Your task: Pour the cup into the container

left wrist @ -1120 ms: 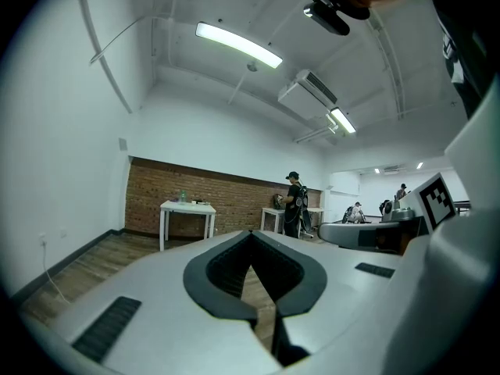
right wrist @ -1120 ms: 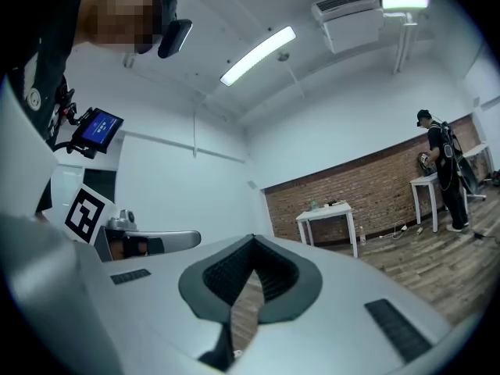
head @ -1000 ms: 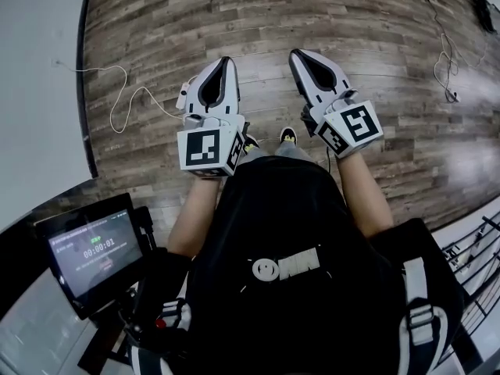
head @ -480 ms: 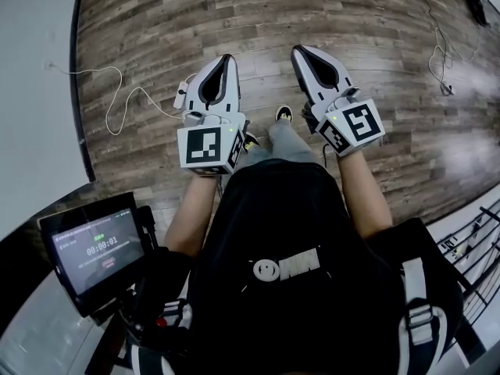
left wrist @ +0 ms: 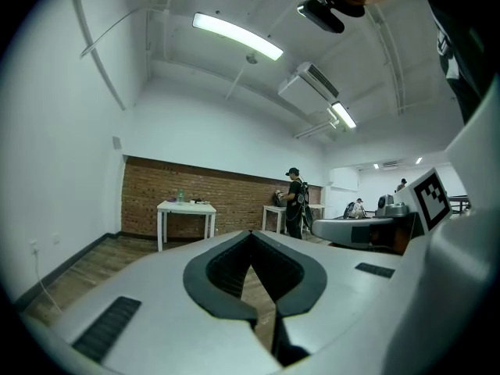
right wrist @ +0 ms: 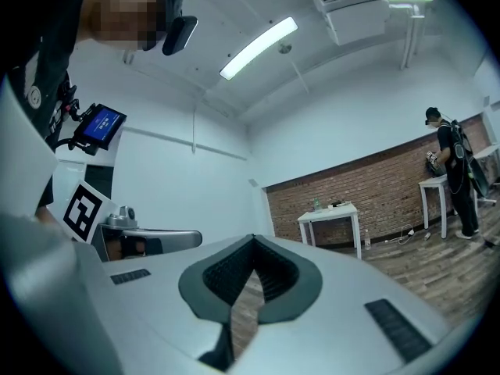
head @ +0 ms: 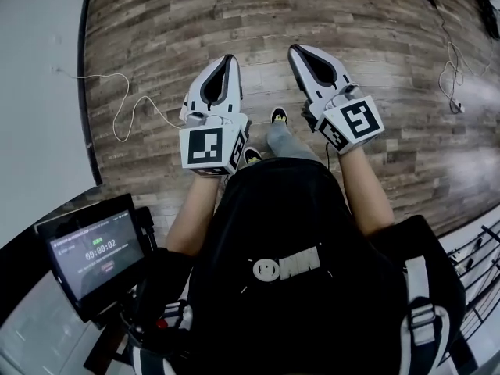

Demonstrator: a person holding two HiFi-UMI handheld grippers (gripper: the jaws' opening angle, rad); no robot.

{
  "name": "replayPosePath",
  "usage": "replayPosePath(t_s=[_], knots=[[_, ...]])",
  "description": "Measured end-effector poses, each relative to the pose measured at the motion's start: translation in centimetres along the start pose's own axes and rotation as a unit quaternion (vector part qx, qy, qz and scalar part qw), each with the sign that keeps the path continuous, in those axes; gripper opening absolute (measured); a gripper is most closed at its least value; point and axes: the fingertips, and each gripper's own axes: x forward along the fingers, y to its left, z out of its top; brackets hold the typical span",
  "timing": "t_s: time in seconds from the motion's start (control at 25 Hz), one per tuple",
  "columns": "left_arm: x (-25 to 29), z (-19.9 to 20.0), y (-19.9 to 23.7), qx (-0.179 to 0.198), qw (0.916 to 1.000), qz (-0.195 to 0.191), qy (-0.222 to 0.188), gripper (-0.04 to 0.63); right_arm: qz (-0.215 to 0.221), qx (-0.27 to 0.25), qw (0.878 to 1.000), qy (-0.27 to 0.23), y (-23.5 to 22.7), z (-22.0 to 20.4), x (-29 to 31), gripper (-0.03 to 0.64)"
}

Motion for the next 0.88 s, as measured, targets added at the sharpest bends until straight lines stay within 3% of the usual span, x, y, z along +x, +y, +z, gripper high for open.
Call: replayPosePath(t_s=[0.24,0.48,0.76,0.88], knots=[[0.3,1.9,0.7,0.004,0.9997,0.014,-0.022,-0.002,0.015,-0.004,1.000,-0.010,-0.2,1.4,1.1,-0.008],[4.8,2.2,-0.1,0.005,0.9996,0.025,-0.008,-0.002,0.026,0.013,1.000,-0.010,-4.5,2.1,2.0,-0.008],[4.7,3.3,0.6,0.015,0.9993,0.026,-0.021,-0.002,0.025,0.014,0.999,-0.019,-4.3,2.7,2.2,-0.008],[7.7,3.8,1.2,0.015,0.9994,0.025,-0.018,-0.002,0.022,0.017,0.999,-0.017,-6.6,3.2,3.8,-0.008]])
